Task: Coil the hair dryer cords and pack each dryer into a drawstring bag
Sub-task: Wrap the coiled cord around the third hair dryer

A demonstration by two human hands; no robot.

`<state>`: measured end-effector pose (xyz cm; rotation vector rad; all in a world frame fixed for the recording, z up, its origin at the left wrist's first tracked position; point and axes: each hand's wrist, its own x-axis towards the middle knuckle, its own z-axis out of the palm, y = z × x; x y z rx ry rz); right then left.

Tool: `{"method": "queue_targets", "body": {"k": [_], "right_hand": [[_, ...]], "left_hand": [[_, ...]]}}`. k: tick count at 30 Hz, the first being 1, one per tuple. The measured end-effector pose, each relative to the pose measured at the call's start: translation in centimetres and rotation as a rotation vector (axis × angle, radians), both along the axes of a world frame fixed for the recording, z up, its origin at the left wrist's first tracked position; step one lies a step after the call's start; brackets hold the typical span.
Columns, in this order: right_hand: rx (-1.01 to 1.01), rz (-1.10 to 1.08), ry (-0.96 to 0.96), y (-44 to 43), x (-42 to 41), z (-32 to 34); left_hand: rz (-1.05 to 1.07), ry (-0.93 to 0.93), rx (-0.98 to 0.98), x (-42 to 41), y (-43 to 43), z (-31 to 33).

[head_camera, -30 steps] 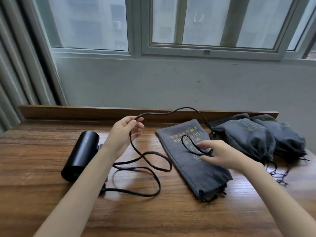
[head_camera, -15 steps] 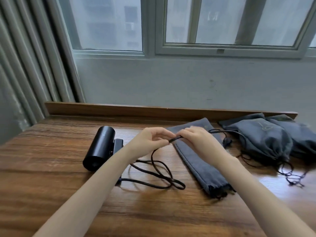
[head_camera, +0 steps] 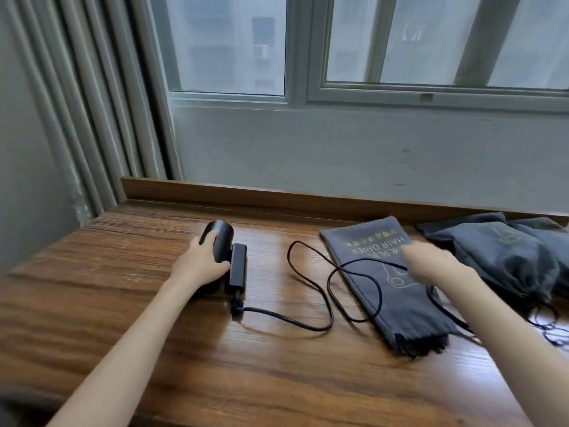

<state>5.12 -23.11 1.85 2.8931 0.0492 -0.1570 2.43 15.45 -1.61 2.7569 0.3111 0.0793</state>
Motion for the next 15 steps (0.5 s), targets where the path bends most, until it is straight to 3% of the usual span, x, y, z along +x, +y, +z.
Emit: {"method": "queue_targets", "body": {"k": [2,4,6,8,9,10,12,15], "right_hand": [[0.139,0.097,-0.271,2.7,-0.9,2.0],[0.436,0.338,-0.412,6.3,-2.8,2.7],[0.62,0.644,-0.177,10.1,-5.5,1.9],[0.502,0.816,0.183,13.2,-7.7,-0.3],[0.4,0.86,0.258,14.1,-8.1,-1.4],[0.351,0.872,0.255,14.7,-8.0,-2.2],[0.438,0.805,0.211,15.1,-7.3,-2.6],[0.577,0.734,0.171,14.2,-6.3,-2.0]], "left_hand": [[0.006,0.003,0.007,-0.1,0.0,-0.1],[0.01,0.003,0.005,-0.2,0.0,-0.1],[0.014,-0.015,0.007,-0.4,-0.1,-0.2],[0.006,-0.083,0.013,-0.6,-0.2,-0.6],[-0.013,-0.136,0.005,-0.7,-0.2,-0.8],[-0.051,-0.194,-0.019,-1.0,0.0,-1.0],[-0.194,-0.257,-0.083,-1.7,1.0,-1.5],[-0.43,-0.181,-0.12,-2.6,3.2,-2.2]]}}
